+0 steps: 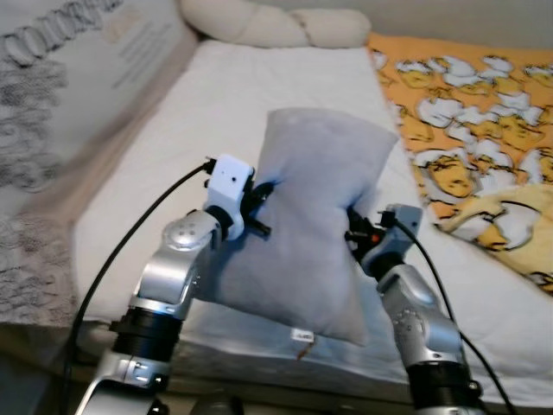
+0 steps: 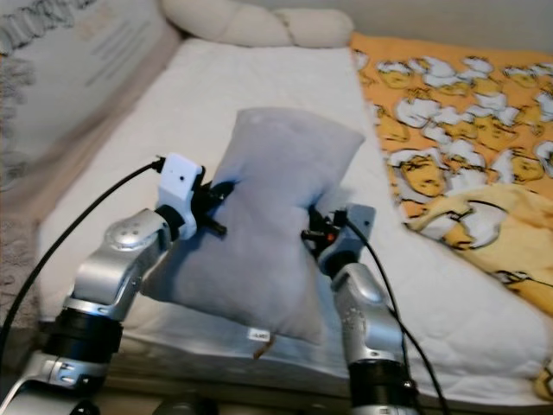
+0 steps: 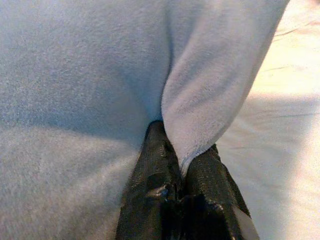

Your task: Clean up the room

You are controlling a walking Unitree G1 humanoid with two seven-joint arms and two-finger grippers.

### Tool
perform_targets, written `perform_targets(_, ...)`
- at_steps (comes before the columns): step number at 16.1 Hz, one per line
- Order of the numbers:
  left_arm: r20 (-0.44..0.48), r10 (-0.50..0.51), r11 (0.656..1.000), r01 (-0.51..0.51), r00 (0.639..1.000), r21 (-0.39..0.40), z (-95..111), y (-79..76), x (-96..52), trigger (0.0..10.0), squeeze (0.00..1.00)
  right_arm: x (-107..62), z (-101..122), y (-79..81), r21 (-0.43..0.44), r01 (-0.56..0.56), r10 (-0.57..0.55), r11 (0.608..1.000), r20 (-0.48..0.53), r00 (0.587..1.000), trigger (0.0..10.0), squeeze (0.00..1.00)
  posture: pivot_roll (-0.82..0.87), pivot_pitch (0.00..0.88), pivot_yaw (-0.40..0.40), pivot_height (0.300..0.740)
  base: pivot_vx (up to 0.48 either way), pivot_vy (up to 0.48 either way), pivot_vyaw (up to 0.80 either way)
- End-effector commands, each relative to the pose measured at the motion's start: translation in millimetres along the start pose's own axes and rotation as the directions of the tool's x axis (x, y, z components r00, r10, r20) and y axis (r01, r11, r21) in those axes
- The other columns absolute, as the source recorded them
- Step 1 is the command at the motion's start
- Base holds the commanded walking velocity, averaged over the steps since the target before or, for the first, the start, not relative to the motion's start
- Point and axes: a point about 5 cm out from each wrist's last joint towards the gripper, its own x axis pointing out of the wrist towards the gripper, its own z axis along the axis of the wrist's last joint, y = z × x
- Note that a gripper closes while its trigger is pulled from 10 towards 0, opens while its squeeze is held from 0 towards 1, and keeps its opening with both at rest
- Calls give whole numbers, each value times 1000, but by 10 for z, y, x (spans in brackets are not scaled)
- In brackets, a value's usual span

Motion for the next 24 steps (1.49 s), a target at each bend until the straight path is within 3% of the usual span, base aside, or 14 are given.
perform_targets(1, 42, 0, 1000, -1, 999, 20, 105, -19, 29, 10000, 0, -4, 80, -8, -15, 2, -1, 1000, 27, 1000, 10000, 0, -3, 0, 2, 740, 0, 307, -800)
perform_targets(19, 38, -4, 999, 3, 999, 45, 109, -17, 45, 10000, 0, -35, 12, 6, 19, 39, -40, 999, 27, 999, 10000, 0, -2, 0, 9, 740, 0, 377, -69)
perform_targets(24, 57, 20, 999, -22, 998, 39, 146, 21, 56, 10000, 0, -21, 22, -18, 30, 62, -63, 998, 24, 998, 10000, 0, -1, 0, 12, 740, 0, 0, 0)
